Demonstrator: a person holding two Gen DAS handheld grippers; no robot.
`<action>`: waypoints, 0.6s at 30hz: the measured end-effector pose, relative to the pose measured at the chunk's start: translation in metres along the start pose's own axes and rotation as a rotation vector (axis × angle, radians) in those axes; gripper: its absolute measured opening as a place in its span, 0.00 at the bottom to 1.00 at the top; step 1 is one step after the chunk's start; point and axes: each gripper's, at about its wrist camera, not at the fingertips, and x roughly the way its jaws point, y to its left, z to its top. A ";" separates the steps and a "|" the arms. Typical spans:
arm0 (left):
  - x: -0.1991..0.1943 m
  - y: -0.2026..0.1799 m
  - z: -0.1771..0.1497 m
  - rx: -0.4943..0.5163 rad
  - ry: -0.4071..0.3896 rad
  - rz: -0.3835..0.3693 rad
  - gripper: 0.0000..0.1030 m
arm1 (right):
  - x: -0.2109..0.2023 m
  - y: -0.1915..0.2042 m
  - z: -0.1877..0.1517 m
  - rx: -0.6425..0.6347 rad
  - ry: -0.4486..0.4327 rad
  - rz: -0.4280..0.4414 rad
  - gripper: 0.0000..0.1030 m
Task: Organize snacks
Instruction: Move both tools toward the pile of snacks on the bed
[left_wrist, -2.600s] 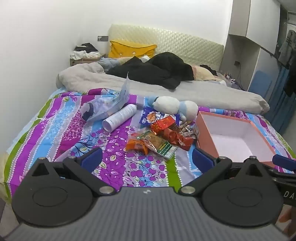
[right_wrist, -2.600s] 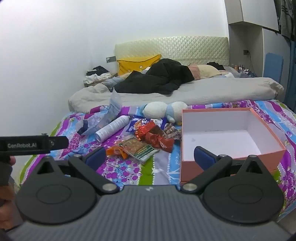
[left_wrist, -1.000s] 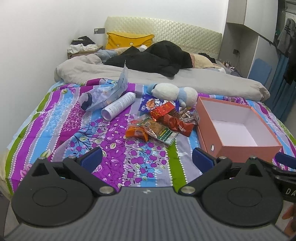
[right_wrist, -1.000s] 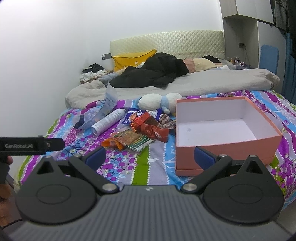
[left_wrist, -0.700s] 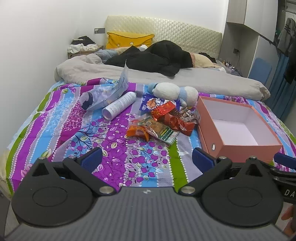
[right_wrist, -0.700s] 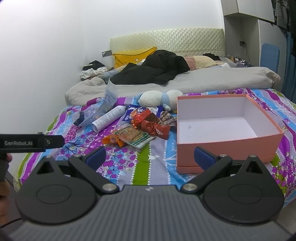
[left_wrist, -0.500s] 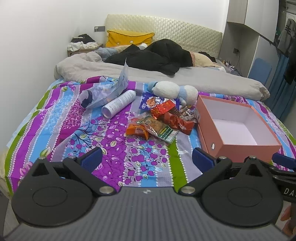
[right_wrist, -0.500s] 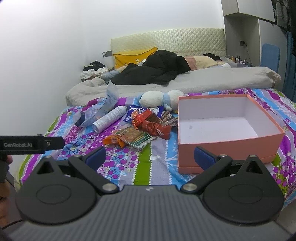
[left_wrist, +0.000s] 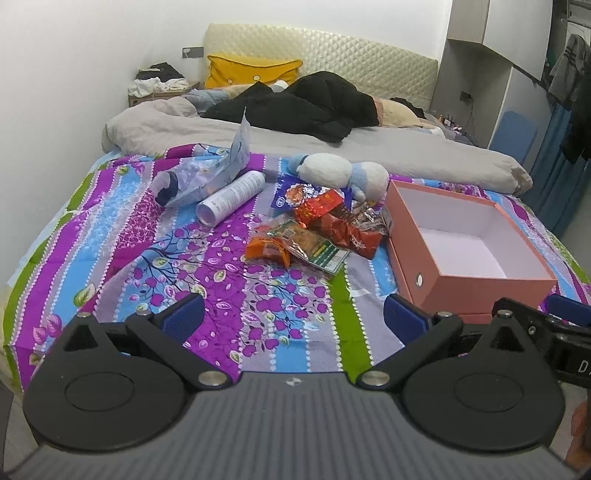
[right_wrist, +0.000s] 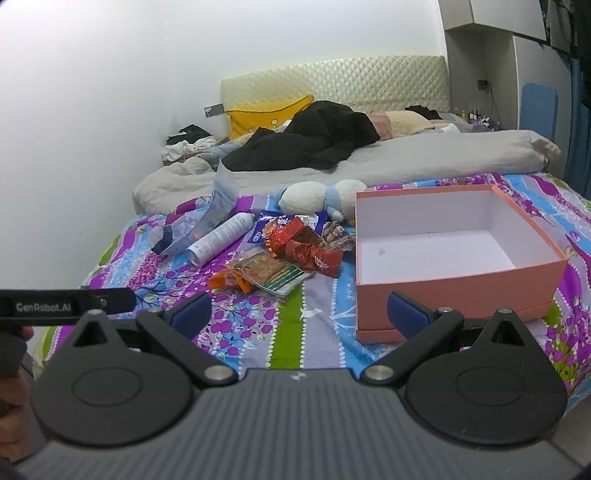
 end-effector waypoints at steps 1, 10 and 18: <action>0.001 -0.001 0.000 0.005 -0.001 -0.002 1.00 | 0.000 -0.001 -0.001 0.002 0.001 0.001 1.00; 0.006 -0.006 -0.005 0.008 0.003 -0.022 1.00 | 0.004 -0.004 -0.005 0.001 0.015 -0.007 1.00; 0.012 -0.011 -0.011 0.041 0.004 -0.036 1.00 | 0.007 -0.010 -0.017 0.022 0.013 -0.027 1.00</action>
